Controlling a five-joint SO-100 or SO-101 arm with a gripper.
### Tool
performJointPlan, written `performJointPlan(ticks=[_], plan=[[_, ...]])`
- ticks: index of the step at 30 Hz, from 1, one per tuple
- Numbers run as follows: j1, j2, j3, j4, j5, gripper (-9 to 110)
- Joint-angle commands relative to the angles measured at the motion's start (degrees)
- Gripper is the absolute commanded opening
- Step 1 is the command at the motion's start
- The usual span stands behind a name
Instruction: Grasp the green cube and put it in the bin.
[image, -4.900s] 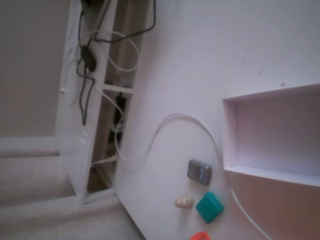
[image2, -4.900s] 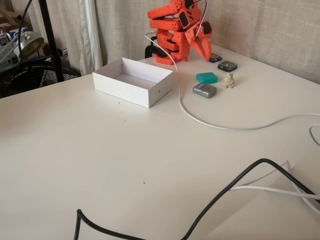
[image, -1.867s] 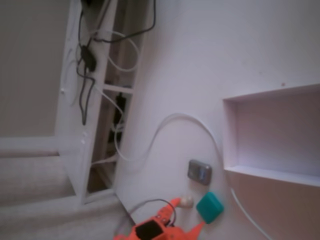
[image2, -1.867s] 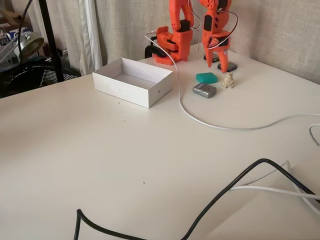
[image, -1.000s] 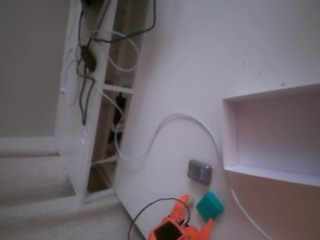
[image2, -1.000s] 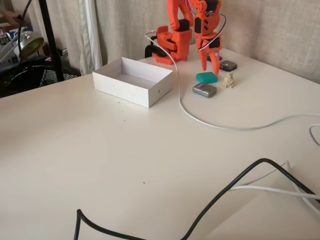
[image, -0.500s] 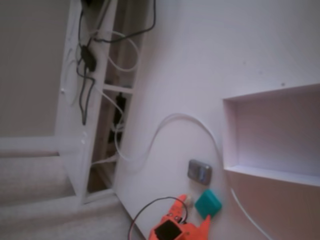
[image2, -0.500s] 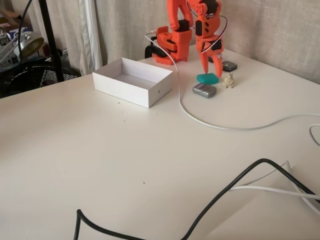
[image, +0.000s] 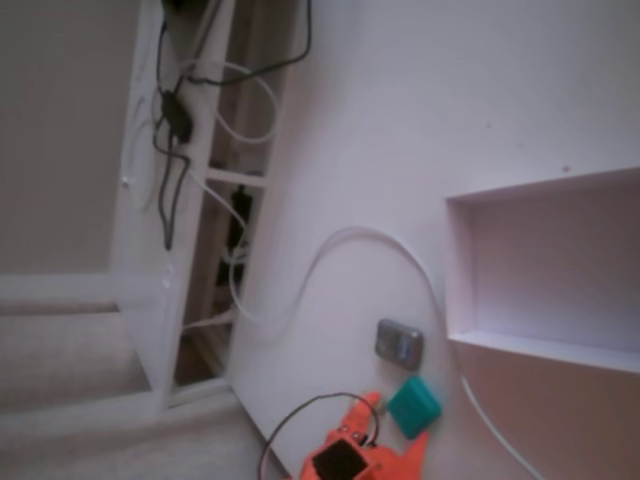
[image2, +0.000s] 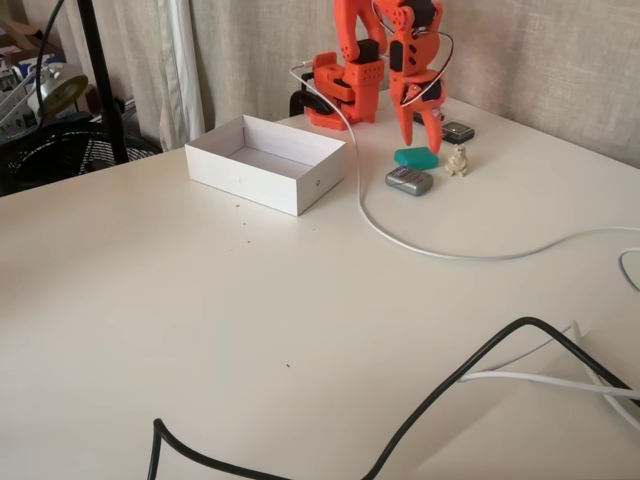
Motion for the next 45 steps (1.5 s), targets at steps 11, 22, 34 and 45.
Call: performJointPlan(ticks=[11, 22, 34, 45], plan=[[2.46, -3.34, 2.37, -6.24, -2.02, 26], [2.37, -7.82, 0.35, -6.06, -2.46, 24], [2.46, -9.58, -0.44, -6.06, -2.46, 2], [2.29, -4.39, -2.02, -4.66, -2.2, -8]])
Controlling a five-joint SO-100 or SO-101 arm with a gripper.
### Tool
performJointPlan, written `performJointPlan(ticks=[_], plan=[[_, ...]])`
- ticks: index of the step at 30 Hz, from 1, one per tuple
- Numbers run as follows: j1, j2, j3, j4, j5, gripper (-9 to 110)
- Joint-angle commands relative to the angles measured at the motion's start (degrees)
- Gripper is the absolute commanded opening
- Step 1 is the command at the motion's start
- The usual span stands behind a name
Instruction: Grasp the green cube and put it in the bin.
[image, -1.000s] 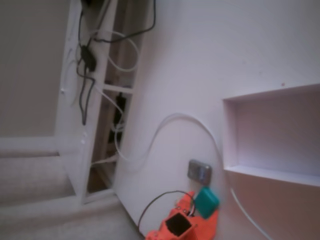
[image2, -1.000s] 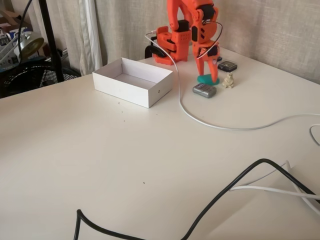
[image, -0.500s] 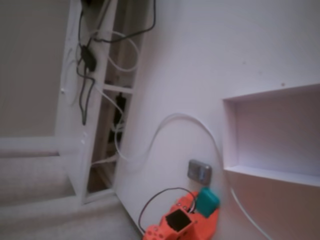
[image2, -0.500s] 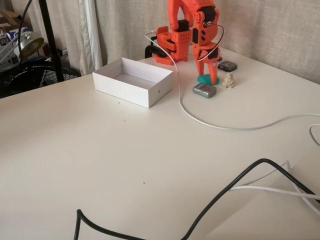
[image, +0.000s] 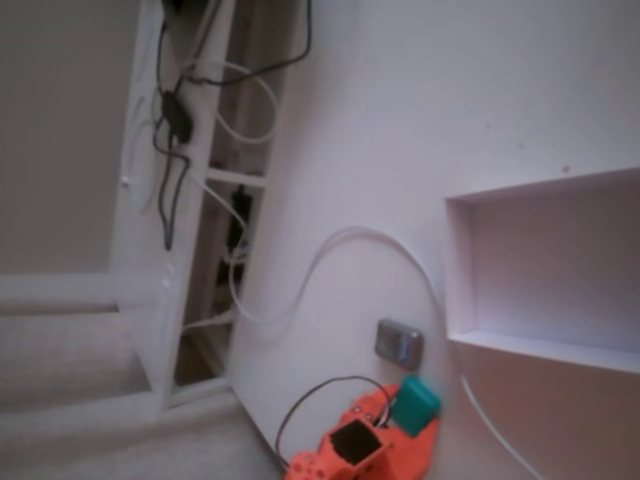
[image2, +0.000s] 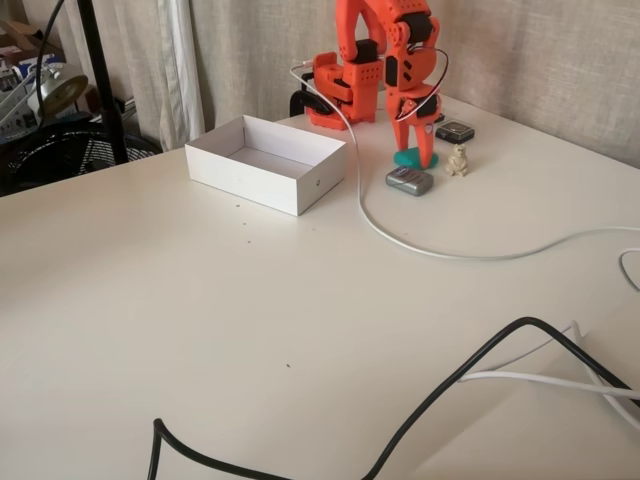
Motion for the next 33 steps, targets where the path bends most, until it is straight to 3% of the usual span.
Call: performJointPlan(ticks=[1, 10, 15, 20, 24, 33], plan=[[-0.44, 4.04, -3.08, 0.09, 0.53, -8], [-1.85, 15.38, -9.23, -5.1, 1.85, -8], [2.72, 23.91, -9.32, -3.78, 1.05, -8], [15.56, 30.76, -8.7, 2.46, -4.57, -8], [27.69, 31.2, -7.47, 0.79, -8.61, -8], [48.43, 16.08, -6.06, -4.66, -21.18, -8]])
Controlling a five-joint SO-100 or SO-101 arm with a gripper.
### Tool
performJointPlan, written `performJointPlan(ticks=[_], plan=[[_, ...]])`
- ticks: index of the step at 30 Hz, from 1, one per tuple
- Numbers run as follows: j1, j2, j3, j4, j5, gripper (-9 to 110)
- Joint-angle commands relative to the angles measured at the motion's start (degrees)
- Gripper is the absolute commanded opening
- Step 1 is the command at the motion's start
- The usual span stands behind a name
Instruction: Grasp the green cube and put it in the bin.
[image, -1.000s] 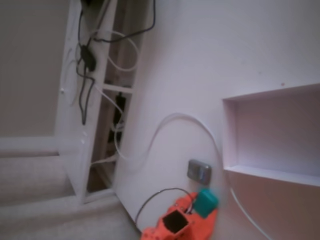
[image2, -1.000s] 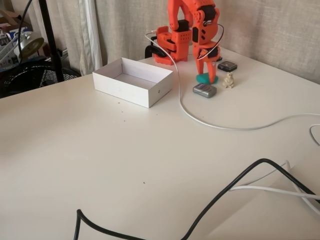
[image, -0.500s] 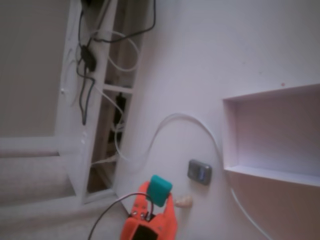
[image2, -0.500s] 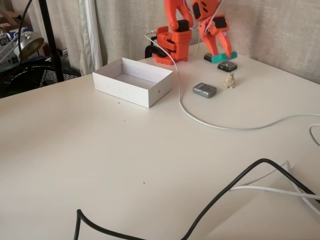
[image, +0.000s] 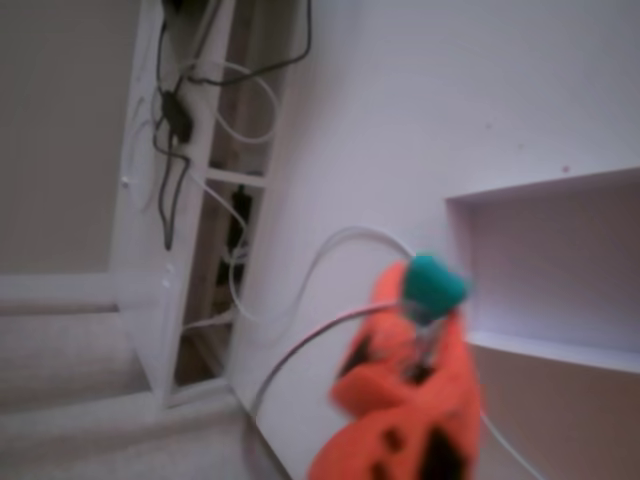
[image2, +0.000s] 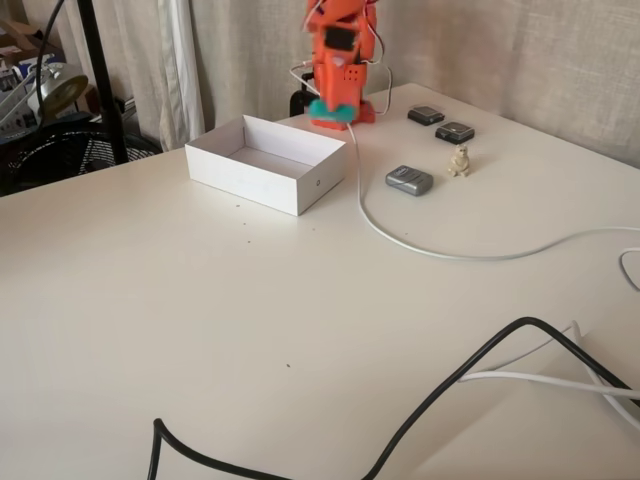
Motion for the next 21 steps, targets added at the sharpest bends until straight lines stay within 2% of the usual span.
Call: performJointPlan(ticks=[1, 4, 5, 7, 9, 18, 21], plan=[[5.98, -5.8, -0.18, -1.85, -4.57, -8], [8.0, -9.67, 0.44, -3.6, -5.8, -6], [8.44, -10.46, 0.97, -4.31, -5.89, -1], [9.32, -11.69, 2.46, -5.71, -5.89, 22], [10.11, -12.74, 3.34, -5.98, -6.06, 29], [7.12, -8.44, 3.08, -3.16, -4.57, 33], [2.9, -4.22, 0.7, -0.44, 0.0, 33]])
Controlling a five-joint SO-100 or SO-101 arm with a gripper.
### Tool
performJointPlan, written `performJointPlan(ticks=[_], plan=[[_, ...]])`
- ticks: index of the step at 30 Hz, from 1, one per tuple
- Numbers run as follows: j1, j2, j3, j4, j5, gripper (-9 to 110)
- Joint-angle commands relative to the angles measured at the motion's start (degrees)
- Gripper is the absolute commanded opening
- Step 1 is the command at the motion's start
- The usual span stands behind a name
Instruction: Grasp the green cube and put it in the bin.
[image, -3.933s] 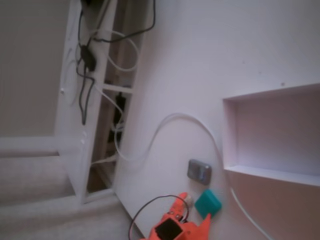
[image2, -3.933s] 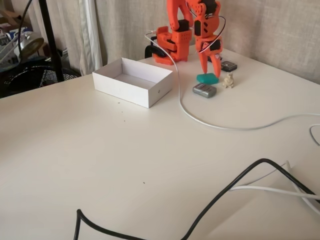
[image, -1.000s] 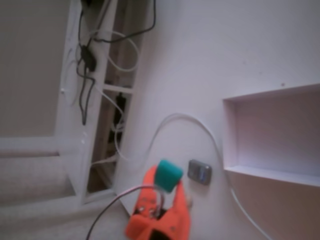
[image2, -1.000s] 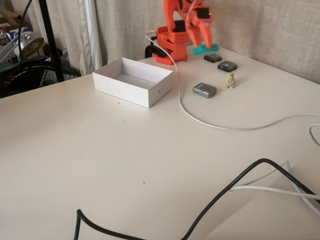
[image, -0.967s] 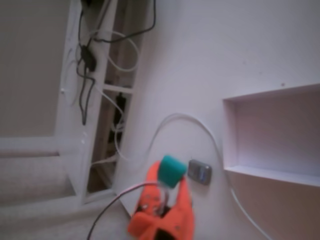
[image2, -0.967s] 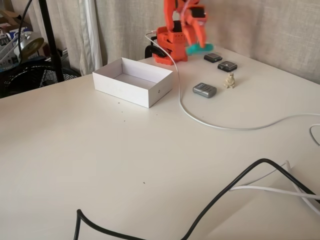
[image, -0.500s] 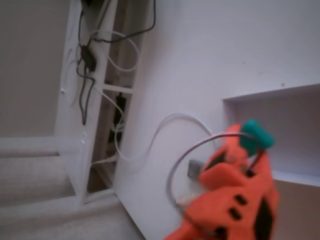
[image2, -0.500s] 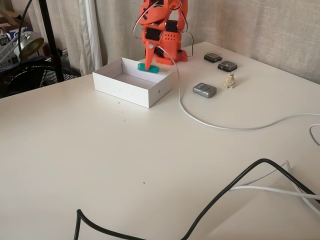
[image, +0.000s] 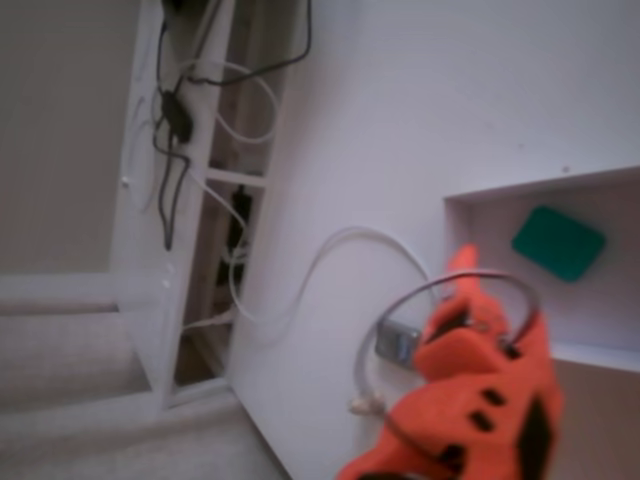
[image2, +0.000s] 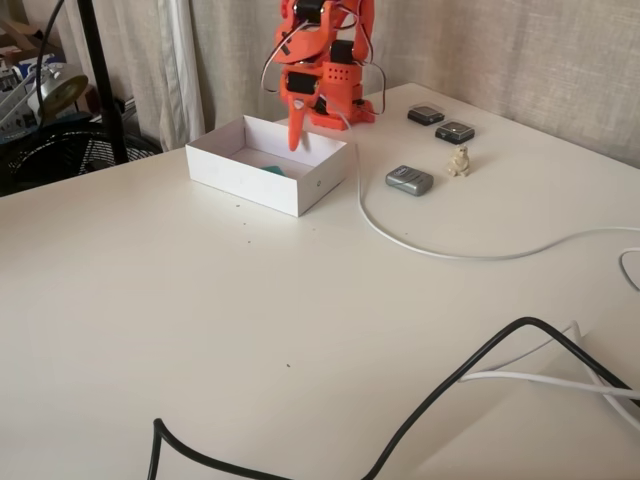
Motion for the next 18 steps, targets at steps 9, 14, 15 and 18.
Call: performJointPlan(ticks=[9, 14, 15, 18], plan=[[-26.98, 23.64, -10.11, 9.58, 16.17, 32], [-42.71, 37.97, -5.01, 5.36, 23.91, 31], [-45.7, 40.87, -3.08, 4.75, 24.43, 31], [-53.44, 50.19, 5.27, 5.01, 24.43, 31]])
